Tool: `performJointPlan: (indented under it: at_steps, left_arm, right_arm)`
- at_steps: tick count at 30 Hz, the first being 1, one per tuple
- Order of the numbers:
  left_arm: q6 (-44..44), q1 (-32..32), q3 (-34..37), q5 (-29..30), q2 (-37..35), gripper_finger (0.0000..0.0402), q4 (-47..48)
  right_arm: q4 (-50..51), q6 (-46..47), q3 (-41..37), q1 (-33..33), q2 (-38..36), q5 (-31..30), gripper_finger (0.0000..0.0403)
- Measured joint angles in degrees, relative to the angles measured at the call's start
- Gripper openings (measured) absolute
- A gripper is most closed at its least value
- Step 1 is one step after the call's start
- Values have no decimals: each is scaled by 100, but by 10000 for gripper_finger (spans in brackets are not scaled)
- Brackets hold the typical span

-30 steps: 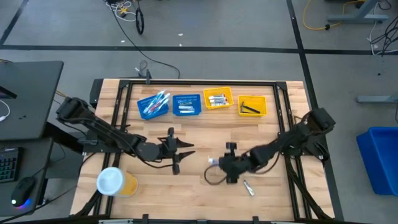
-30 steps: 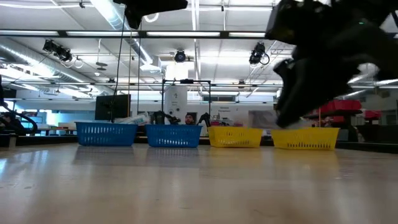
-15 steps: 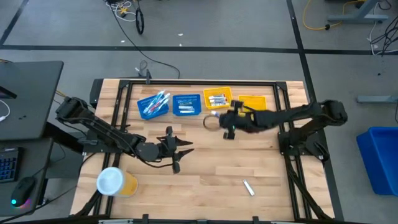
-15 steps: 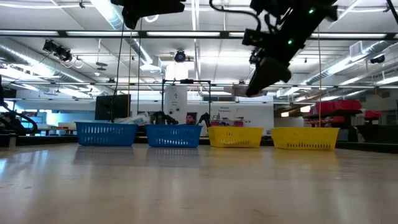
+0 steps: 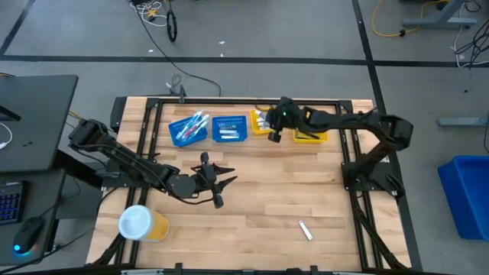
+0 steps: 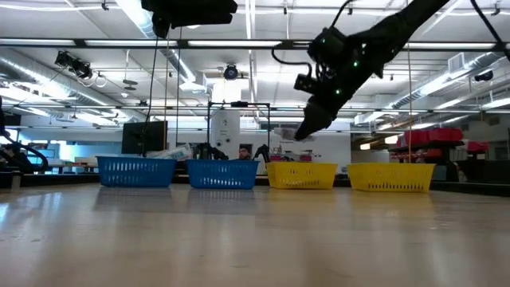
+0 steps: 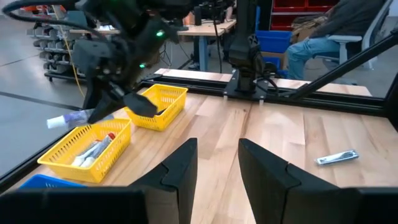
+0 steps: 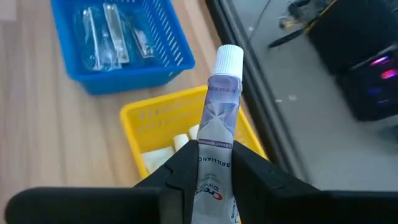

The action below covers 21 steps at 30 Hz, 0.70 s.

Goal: Pick & Place Travel size toiletries
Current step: Put the white toothpaste into the left yellow bin, then put the silver nail cutter into the right blue bin

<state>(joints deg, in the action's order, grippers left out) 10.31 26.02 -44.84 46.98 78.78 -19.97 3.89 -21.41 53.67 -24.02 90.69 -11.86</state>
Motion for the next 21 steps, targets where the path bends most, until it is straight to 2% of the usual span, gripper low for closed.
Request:
performJointPlan:
  at_steps: [3,5,14,21]
  left_arm:
    - [0,-2,0,-2,0,124,2]
    - [0,-1,0,-2,0,124,0]
    - [0,-1,0,-4,2,124,0]
    - [0,0,0,-4,2,124,0]
  right_arm:
    - [-140,172,1,-363,232,684,92]
    - [-193,244,0,-536,397,925,91]
    - [-385,432,0,-877,923,944,102]
    - [-411,463,0,-897,1025,953,156]
